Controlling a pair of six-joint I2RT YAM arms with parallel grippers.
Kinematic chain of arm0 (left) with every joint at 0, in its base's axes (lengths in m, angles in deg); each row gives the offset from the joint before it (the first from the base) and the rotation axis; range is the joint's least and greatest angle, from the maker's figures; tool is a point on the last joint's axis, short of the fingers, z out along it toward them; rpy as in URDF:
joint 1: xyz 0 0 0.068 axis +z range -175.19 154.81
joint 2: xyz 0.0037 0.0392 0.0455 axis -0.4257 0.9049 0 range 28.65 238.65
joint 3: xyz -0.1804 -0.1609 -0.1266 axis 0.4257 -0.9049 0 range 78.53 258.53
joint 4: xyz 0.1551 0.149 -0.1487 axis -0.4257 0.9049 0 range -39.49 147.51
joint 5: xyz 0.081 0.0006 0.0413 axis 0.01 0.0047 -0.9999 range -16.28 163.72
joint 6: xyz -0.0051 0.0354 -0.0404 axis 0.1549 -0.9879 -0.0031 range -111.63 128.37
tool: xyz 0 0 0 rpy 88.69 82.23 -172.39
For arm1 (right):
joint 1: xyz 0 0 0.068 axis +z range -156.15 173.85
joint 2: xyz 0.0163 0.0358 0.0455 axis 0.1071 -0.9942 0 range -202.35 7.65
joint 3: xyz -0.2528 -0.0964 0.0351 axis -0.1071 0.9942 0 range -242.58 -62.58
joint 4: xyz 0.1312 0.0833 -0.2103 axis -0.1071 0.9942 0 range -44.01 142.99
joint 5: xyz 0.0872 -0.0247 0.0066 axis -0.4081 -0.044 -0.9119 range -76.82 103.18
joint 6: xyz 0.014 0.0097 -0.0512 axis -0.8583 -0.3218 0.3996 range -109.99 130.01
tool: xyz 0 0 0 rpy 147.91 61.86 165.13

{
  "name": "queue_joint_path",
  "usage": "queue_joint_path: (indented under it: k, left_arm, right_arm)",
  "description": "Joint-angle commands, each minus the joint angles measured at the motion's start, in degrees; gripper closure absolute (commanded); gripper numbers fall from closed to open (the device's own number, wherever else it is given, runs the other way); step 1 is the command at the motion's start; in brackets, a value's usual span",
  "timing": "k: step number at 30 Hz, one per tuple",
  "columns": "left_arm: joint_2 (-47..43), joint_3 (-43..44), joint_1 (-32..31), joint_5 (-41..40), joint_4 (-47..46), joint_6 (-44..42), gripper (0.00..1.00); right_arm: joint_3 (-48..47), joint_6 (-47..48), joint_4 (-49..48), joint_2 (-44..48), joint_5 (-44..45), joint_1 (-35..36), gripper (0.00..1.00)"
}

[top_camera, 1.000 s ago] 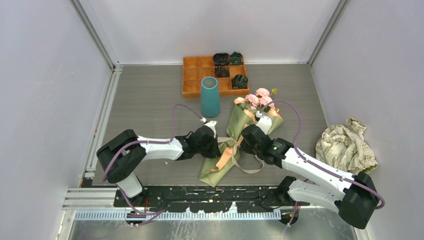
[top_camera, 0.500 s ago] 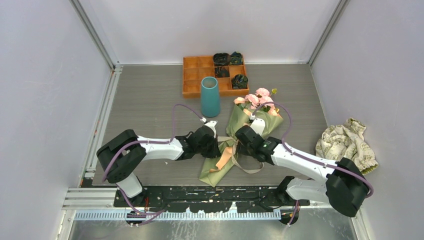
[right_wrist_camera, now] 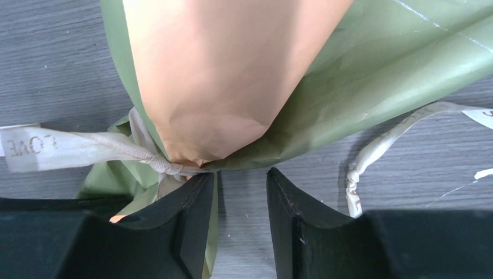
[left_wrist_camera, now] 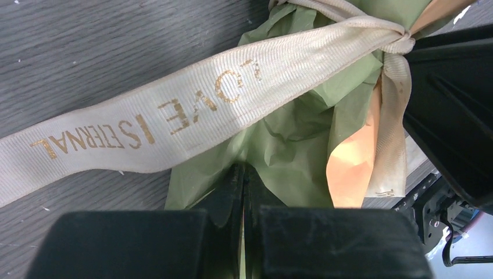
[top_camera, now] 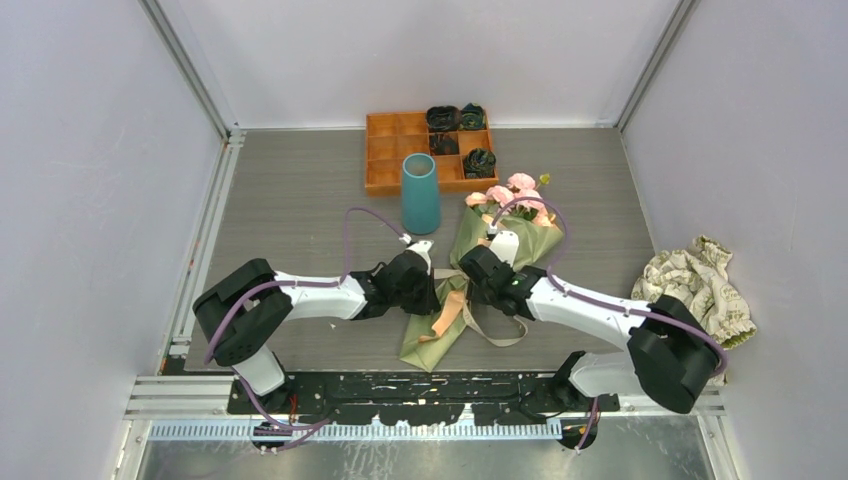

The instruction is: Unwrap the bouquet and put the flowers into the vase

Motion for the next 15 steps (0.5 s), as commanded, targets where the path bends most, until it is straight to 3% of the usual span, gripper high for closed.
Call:
queue_joint_path:
  k: [1, 9, 15]
  left_arm:
    - [-0.2, 0.3, -0.2, -0.7, 0.1, -0.9, 1.0]
    - [0.1, 0.3, -0.2, -0.6, 0.2, -0.9, 1.0]
    - [0.7, 0.4, -0.2, -0.4, 0.0, -0.8, 1.0]
  right_arm:
    - [-3.4, 1.3, -6.0, -3.0, 3.0, -0.5, 0.56]
    - [-4.7, 1.9, -9.4, -9.6, 2.6, -0.6, 0.57]
    - [-6.8, 2.8, -8.4, -11.2, 7.0, -0.7, 0.61]
